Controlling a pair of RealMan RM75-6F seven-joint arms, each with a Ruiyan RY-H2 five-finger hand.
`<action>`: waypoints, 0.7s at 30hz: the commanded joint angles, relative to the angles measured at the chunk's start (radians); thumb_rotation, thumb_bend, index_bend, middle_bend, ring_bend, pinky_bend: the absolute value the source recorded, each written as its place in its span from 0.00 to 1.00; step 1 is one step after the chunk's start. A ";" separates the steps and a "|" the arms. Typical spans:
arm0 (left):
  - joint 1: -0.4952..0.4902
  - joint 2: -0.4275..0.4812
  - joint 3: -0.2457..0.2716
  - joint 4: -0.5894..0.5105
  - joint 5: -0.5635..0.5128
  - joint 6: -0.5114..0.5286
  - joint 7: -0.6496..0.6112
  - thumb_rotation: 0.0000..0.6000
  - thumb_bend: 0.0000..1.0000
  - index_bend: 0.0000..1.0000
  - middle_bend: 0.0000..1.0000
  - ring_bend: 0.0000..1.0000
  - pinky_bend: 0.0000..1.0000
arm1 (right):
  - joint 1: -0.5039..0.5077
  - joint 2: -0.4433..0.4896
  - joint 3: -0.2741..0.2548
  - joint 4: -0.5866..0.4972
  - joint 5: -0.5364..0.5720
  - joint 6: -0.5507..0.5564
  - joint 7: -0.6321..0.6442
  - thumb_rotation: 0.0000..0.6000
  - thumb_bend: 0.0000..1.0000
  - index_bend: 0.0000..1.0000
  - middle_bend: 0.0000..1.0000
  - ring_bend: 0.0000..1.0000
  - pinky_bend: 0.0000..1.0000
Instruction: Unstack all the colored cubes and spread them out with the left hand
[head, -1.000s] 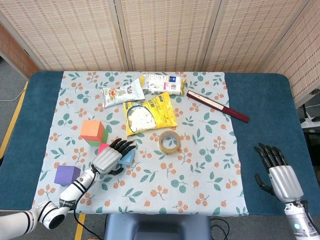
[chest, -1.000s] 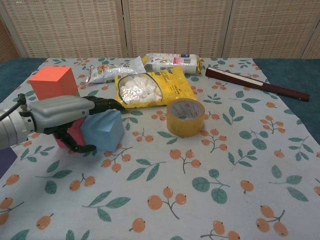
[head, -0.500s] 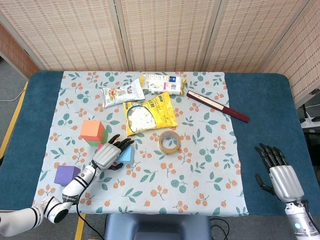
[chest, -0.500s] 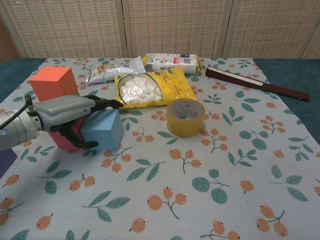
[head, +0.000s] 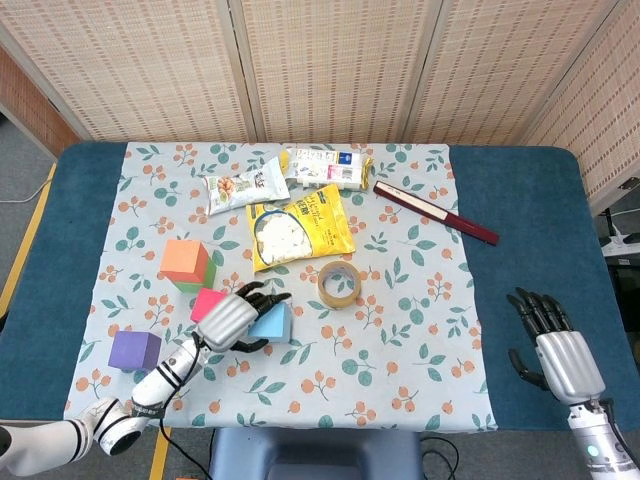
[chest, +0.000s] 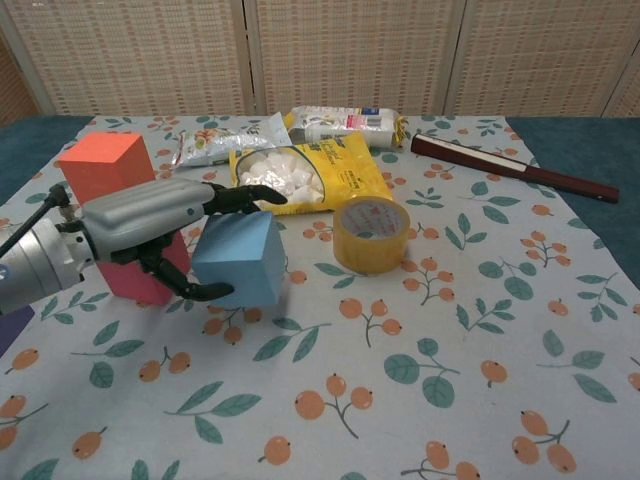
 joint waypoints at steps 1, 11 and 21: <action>-0.006 0.038 0.060 -0.137 0.082 0.032 0.010 1.00 0.40 0.09 0.34 0.57 0.14 | 0.000 0.001 -0.003 -0.001 -0.005 0.000 0.001 1.00 0.35 0.00 0.00 0.00 0.00; -0.002 0.015 0.083 -0.172 0.037 -0.035 0.069 1.00 0.36 0.00 0.04 0.10 0.02 | -0.007 0.017 -0.012 -0.010 -0.032 0.020 0.023 1.00 0.35 0.00 0.00 0.00 0.00; 0.012 0.063 0.090 -0.221 0.017 -0.027 0.070 1.00 0.34 0.00 0.00 0.00 0.00 | -0.009 0.016 -0.009 -0.007 -0.035 0.030 0.028 1.00 0.35 0.00 0.00 0.00 0.00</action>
